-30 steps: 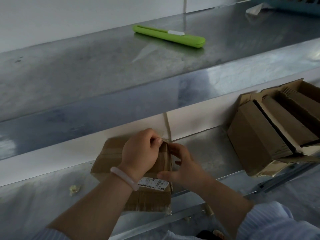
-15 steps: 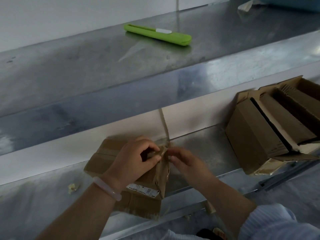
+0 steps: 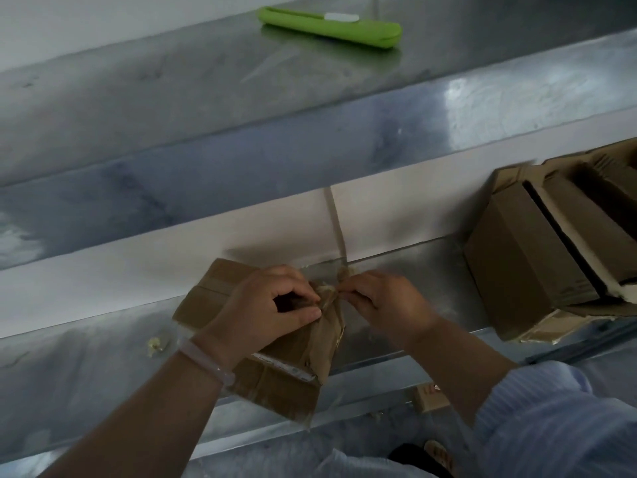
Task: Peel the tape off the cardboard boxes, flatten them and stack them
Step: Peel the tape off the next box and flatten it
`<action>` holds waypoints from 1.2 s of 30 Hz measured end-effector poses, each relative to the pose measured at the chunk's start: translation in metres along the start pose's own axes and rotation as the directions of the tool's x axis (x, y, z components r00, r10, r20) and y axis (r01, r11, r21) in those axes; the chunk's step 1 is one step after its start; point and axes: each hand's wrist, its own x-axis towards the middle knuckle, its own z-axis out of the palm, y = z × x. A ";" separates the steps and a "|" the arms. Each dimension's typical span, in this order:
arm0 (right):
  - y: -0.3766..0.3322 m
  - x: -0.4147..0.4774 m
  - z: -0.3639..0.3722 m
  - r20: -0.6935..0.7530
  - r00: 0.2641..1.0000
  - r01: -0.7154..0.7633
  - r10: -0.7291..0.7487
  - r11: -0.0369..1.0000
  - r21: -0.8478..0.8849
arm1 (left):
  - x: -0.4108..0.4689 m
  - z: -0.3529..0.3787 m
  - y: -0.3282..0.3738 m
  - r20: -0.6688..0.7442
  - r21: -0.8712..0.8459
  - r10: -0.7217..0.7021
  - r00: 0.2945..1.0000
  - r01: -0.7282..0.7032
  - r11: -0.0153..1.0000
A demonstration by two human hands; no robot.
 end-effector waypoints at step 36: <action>-0.019 0.013 -0.011 0.416 0.782 -0.617 0.465 0.477 0.627 | -0.004 0.002 -0.003 -0.096 0.058 -0.055 0.994 0.061 0.996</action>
